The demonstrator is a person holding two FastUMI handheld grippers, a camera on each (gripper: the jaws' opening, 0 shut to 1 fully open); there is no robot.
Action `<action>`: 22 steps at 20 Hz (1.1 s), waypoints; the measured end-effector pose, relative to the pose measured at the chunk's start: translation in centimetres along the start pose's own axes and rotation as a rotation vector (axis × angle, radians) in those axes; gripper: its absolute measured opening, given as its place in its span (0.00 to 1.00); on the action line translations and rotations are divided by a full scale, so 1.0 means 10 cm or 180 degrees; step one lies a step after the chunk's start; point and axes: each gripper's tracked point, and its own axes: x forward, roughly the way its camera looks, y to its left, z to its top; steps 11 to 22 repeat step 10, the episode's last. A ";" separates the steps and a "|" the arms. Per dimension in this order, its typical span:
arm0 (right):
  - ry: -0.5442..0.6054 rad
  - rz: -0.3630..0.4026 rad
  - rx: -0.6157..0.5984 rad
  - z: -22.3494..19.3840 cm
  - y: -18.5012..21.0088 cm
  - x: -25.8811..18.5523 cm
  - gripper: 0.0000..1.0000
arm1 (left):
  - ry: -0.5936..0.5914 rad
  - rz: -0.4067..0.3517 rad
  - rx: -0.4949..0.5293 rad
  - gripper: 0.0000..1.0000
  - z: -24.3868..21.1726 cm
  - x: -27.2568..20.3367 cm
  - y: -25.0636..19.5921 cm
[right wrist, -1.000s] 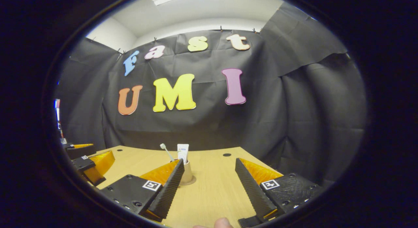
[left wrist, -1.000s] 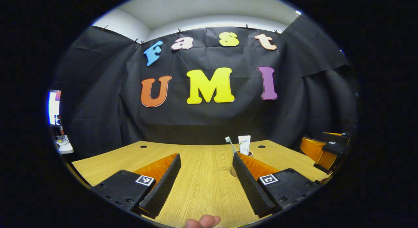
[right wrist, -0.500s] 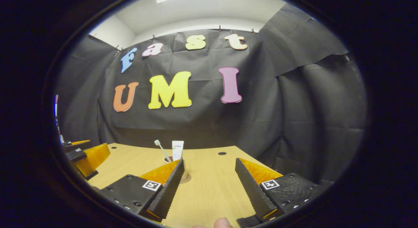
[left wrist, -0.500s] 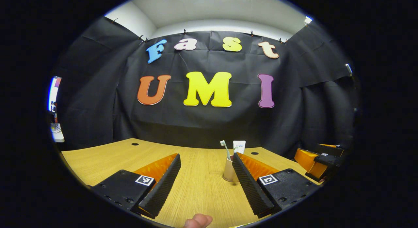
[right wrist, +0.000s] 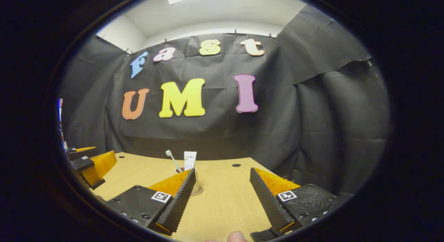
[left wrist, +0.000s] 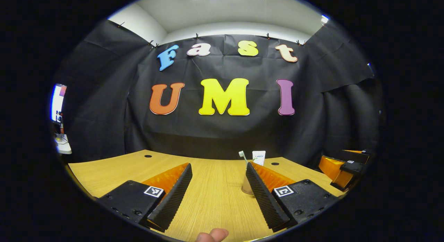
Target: Put the toothbrush and toothpaste on the desktop into the cup, then pick up the cup and place it on the coaster on the desktop.
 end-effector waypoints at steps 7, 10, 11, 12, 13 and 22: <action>-0.0006 -0.0004 0.0010 -0.02 -0.02 -0.01 0.95 | -0.0069 -0.0038 0.0069 0.99 0.02 -0.05 -0.04; -0.0004 0.0000 -0.0018 -0.04 -0.01 -0.01 0.95 | -0.0095 -0.0053 0.0106 0.99 0.04 -0.05 -0.06; -0.0004 0.0000 -0.0018 -0.04 -0.01 -0.01 0.95 | -0.0095 -0.0053 0.0106 0.99 0.04 -0.05 -0.06; -0.0004 0.0000 -0.0018 -0.04 -0.01 -0.01 0.95 | -0.0095 -0.0053 0.0106 0.99 0.04 -0.05 -0.06; -0.0004 0.0000 -0.0018 -0.04 -0.01 -0.01 0.95 | -0.0095 -0.0053 0.0106 0.99 0.04 -0.05 -0.06; -0.0004 0.0000 -0.0018 -0.04 -0.01 -0.01 0.95 | -0.0095 -0.0053 0.0106 0.99 0.04 -0.05 -0.06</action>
